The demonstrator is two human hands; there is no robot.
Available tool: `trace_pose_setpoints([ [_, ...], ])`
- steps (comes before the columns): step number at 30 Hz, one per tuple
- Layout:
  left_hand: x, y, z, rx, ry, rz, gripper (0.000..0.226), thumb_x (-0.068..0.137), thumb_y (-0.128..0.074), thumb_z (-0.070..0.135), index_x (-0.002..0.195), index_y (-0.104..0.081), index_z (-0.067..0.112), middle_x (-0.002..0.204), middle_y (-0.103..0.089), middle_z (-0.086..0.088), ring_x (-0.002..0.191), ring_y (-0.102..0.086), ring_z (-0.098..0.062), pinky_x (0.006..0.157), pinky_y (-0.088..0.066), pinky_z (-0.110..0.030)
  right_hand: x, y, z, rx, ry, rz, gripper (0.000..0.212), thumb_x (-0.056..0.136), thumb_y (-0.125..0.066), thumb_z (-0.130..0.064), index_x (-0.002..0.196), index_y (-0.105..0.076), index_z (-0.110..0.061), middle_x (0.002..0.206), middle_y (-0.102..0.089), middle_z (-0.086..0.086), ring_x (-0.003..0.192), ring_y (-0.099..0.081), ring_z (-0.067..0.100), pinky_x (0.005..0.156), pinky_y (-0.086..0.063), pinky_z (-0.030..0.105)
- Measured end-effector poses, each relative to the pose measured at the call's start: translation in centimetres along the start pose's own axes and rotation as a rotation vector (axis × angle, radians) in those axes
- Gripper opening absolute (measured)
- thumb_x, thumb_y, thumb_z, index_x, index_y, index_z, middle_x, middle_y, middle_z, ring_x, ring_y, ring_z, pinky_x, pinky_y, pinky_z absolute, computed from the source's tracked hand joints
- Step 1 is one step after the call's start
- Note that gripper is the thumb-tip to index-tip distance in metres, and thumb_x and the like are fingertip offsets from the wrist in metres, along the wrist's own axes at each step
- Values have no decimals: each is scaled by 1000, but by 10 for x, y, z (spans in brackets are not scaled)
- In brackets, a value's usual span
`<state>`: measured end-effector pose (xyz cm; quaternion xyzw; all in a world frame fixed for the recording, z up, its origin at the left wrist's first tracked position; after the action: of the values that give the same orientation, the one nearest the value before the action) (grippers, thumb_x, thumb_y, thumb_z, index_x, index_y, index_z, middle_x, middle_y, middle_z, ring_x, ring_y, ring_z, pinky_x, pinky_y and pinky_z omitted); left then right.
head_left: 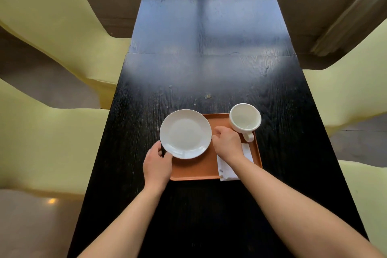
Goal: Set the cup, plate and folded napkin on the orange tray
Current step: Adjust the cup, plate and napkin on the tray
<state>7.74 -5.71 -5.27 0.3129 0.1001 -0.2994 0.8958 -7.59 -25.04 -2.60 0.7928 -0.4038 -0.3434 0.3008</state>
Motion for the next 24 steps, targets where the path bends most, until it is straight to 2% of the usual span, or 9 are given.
trace_pose_setpoints([
  [3,13,-1,12,-132,70,-9,20,75,-49,7,66,-52,24,65,-59,7,62,-48,-20,56,-33,-35,12,-3,-4,-45,0,-15,21,87,-49,-3,97,-68,1,97,-70,19,97,-61,40,83,-51,47],
  [5,15,-2,16,-153,96,-9,26,73,-49,6,58,-44,26,55,-48,8,57,-39,-16,52,-27,-35,15,-9,-4,-64,1,-77,17,86,-47,-3,77,-59,-10,82,-64,11,85,-58,36,73,-47,42],
  [7,14,-4,16,-144,95,-14,22,73,-49,5,62,-45,23,63,-53,5,60,-43,-18,54,-29,-34,17,-13,-3,-61,-3,-114,18,85,-46,-4,71,-50,-14,76,-60,6,79,-55,32,69,-45,40],
  [10,10,-5,17,-80,80,-28,20,74,-48,4,63,-44,21,69,-57,-4,64,-42,-22,54,-29,-35,17,-12,-4,-33,-2,-113,18,85,-45,-4,83,-60,-13,83,-65,4,82,-57,28,69,-48,38],
  [12,8,-8,19,-13,50,-58,20,76,-49,6,65,-47,23,68,-57,0,67,-44,-21,54,-30,-34,17,-9,-2,-44,-2,-96,24,84,-47,-5,66,-47,-22,67,-52,-3,72,-50,24,54,-36,31],
  [15,3,-12,21,103,10,-112,23,80,-50,15,94,-64,27,86,-65,4,86,-55,-21,66,-44,-35,17,-6,-1,-73,-3,-83,33,84,-51,-9,59,-36,-26,61,-42,-5,64,-44,20,48,-28,29],
  [17,-1,-11,21,230,-13,-108,28,79,-50,19,103,-62,29,86,-64,2,90,-56,-25,78,-51,-42,17,-4,0,-70,-2,-79,34,84,-52,-10,60,-35,-26,61,-41,-6,60,-41,17,49,-28,28],
  [20,-6,-12,27,441,-119,-91,26,77,-52,18,102,-56,25,85,-59,5,90,-55,-26,83,-50,-46,16,-4,2,-37,-9,-75,30,85,-52,-11,63,-39,-25,64,-45,-5,58,-42,13,50,-29,27],
  [24,-6,-16,26,319,-181,-118,35,77,-54,11,110,-53,21,108,-60,3,104,-50,-24,81,-49,-42,13,-7,1,-27,32,-73,11,88,-52,-12,91,-62,-15,83,-64,3,76,-59,21,54,-39,27],
])
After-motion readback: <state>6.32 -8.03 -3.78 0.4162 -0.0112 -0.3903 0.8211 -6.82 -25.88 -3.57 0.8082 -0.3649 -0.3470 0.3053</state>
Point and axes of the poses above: each hand's wrist, its own x-axis towards the middle knuckle, its own y-axis out of the back of the hand, z = x × y, the point moved 8 cm from there along x, towards the middle knuckle
